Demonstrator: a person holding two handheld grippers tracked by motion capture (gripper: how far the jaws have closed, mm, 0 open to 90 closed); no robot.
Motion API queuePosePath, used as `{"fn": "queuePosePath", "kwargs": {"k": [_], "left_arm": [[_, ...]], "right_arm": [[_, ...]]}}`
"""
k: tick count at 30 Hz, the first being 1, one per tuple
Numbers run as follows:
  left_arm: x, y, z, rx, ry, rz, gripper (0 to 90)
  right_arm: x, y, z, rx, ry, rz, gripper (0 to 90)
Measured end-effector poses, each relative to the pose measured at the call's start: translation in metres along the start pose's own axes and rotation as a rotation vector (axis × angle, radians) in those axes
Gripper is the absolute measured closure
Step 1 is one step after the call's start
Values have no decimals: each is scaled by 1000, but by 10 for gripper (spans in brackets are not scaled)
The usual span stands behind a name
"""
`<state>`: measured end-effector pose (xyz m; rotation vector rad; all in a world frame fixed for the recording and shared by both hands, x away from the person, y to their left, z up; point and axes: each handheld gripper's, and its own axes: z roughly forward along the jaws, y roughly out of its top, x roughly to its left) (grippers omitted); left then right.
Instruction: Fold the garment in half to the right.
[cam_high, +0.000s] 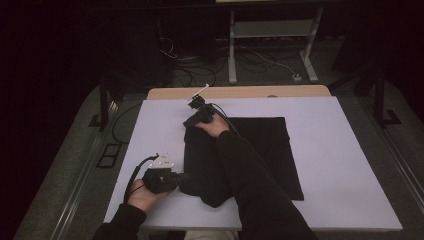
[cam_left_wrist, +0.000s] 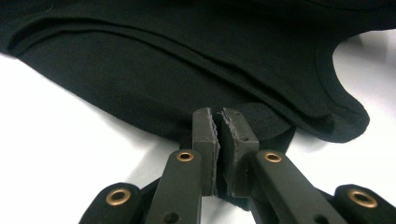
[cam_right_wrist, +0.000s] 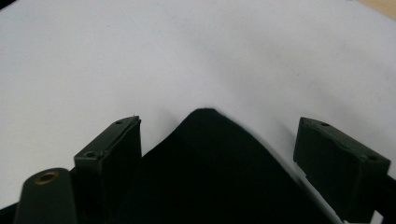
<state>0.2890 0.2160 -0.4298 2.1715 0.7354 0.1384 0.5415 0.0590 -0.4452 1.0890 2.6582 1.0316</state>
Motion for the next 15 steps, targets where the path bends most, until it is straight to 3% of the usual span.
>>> {"fn": "queuePosePath", "kwargs": {"k": [6,15], "left_arm": [[-1,0,2,9,3,7,826],[-1,0,-1,-2,-6,9,826]], "right_arm": [[7,5,3,-3,7,-5,275],[8,7,2,-4,-54,16,533]]}}
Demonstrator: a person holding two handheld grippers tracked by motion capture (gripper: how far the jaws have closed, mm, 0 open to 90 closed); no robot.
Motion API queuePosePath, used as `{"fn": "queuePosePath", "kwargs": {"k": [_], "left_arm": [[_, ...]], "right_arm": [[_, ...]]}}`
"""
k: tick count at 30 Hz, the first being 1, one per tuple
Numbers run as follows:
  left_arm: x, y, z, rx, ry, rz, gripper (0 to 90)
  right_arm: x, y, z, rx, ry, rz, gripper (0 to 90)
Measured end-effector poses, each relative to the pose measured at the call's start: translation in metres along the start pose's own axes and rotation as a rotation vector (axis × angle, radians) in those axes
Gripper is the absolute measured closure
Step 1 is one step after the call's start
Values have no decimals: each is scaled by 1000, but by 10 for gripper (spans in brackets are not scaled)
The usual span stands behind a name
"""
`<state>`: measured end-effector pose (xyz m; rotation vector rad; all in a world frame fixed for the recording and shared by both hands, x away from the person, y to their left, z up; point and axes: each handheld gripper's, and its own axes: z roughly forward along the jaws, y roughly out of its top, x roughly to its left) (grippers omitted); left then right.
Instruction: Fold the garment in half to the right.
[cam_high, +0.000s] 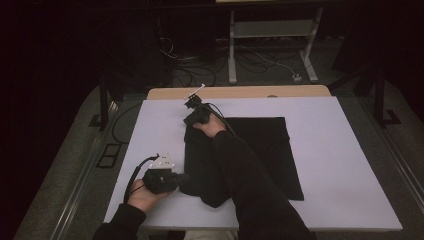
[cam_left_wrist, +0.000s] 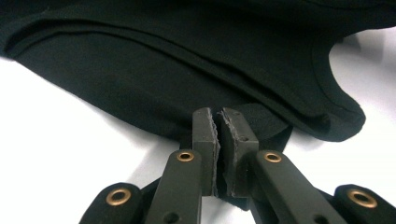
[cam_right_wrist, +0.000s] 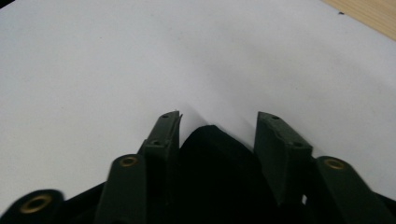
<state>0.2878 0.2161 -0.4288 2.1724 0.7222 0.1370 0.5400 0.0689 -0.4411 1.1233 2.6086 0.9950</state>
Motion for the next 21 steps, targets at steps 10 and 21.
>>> {"fn": "queuePosePath", "kwargs": {"k": [10,21], "left_arm": [[-2,1,-2,-13,-3,2,830],[-8,5,-4,-26,-4,25,838]], "right_arm": [[4,0,-7,33,-33,-20,835],[12,0,-30,13,-35,-65,842]]}}
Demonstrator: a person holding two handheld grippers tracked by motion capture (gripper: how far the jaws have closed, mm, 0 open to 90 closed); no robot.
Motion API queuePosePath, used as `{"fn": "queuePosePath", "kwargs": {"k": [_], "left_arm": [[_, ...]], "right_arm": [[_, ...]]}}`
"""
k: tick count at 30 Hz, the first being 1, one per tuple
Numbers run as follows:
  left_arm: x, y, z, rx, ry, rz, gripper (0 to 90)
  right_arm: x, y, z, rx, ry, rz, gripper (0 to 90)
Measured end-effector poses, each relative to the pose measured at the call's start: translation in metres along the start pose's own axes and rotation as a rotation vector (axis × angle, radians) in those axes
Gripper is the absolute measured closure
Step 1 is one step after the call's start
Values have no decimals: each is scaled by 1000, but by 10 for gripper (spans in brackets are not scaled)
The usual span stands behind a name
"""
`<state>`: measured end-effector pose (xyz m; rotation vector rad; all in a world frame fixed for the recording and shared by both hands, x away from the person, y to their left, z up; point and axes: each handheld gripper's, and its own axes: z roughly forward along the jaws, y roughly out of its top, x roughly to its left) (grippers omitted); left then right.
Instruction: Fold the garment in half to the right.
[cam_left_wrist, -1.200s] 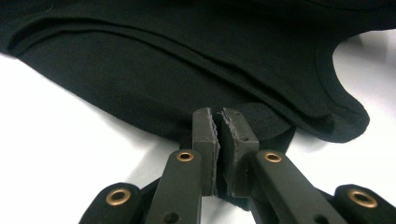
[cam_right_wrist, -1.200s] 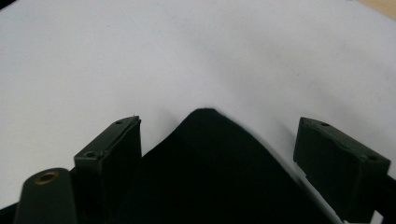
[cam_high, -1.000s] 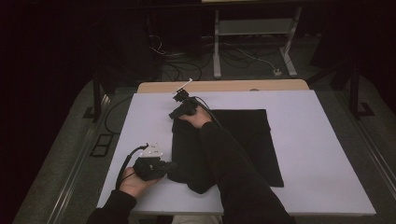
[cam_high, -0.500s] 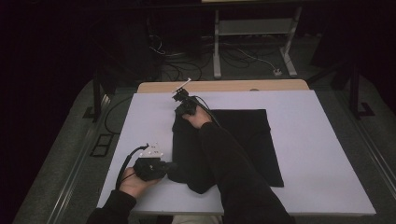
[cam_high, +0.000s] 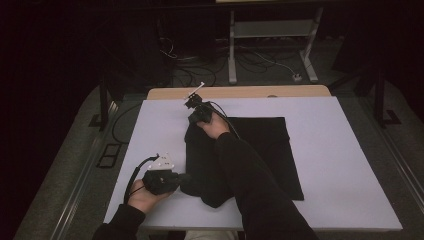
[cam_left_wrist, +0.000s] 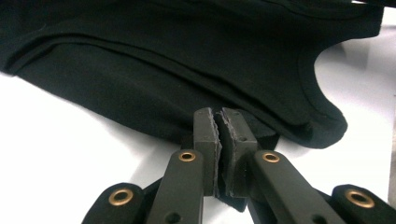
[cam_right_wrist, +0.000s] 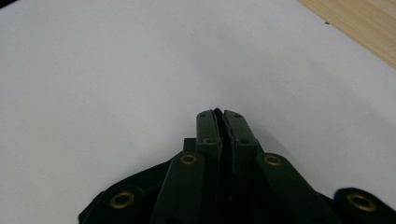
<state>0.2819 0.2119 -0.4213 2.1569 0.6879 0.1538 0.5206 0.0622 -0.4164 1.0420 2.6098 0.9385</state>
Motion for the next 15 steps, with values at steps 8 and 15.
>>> {"fn": "queuePosePath", "kwargs": {"k": [8,15], "left_arm": [[-3,3,-2,-24,1,0,844],[-9,8,-2,-38,-2,15,851]], "right_arm": [[1,-8,-20,-56,21,15,842],[0,-16,-33,-94,45,31,842]]}}
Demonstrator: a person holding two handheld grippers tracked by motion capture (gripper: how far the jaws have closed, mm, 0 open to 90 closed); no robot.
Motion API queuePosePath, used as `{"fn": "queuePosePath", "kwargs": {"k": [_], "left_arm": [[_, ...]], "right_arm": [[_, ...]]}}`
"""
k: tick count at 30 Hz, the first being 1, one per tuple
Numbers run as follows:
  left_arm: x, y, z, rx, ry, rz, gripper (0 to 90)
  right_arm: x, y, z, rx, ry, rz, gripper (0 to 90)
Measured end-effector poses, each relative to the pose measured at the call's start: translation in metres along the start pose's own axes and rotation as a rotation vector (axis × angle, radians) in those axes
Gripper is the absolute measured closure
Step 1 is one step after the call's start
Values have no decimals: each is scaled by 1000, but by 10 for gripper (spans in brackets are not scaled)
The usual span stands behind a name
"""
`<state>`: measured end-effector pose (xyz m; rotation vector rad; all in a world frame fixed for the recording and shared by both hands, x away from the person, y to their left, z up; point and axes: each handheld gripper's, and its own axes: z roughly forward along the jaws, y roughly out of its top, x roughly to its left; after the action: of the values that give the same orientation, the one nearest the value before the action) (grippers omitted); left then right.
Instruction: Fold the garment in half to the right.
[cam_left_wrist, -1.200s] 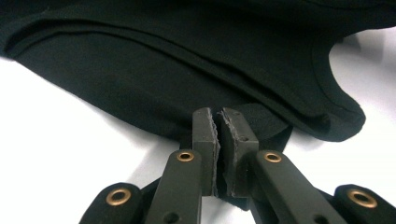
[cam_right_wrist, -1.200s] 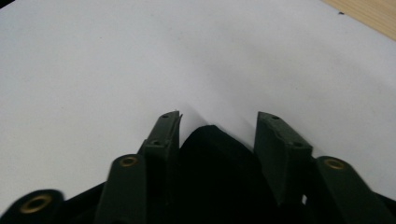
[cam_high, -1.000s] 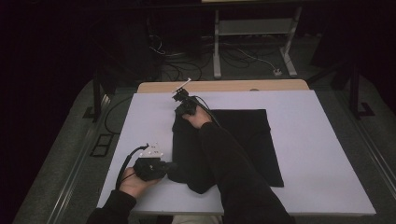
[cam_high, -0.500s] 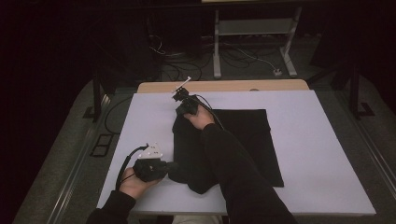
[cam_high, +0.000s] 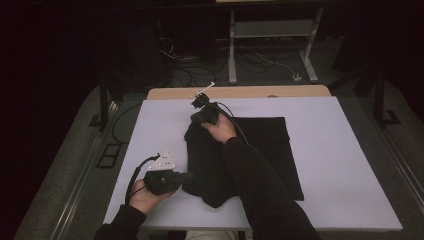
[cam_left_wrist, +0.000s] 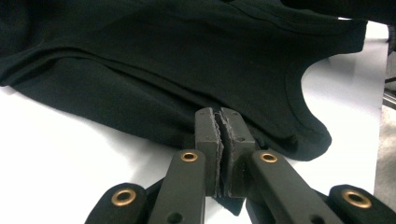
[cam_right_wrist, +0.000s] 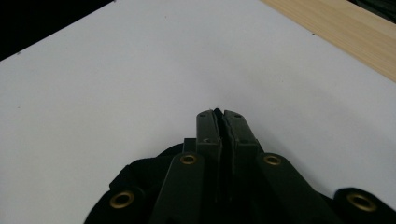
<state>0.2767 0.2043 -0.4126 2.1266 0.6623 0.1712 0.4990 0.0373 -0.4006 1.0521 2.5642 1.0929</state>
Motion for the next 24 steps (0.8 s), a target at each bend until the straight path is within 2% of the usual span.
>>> {"fn": "queuePosePath", "kwargs": {"k": [4,7,13,15,16,18,24], "left_arm": [[-4,5,0,-2,-1,15,861],[-7,9,-2,1,0,32,863],[-10,18,-7,20,8,74,865],[-9,22,-7,28,4,68,865],[-8,24,-6,30,5,49,866],[-8,28,-5,30,2,47,867],[-14,43,-2,10,-10,72,867]], "right_arm": [[-3,-2,-10,-28,9,-4,842],[-8,-2,-18,-50,23,12,842],[-17,-1,-33,-63,33,27,842],[-19,-2,-37,-62,30,28,841],[-20,-2,-39,-63,30,29,842],[-21,-2,-43,-66,31,29,842],[-28,-3,-54,-77,33,35,842]]}}
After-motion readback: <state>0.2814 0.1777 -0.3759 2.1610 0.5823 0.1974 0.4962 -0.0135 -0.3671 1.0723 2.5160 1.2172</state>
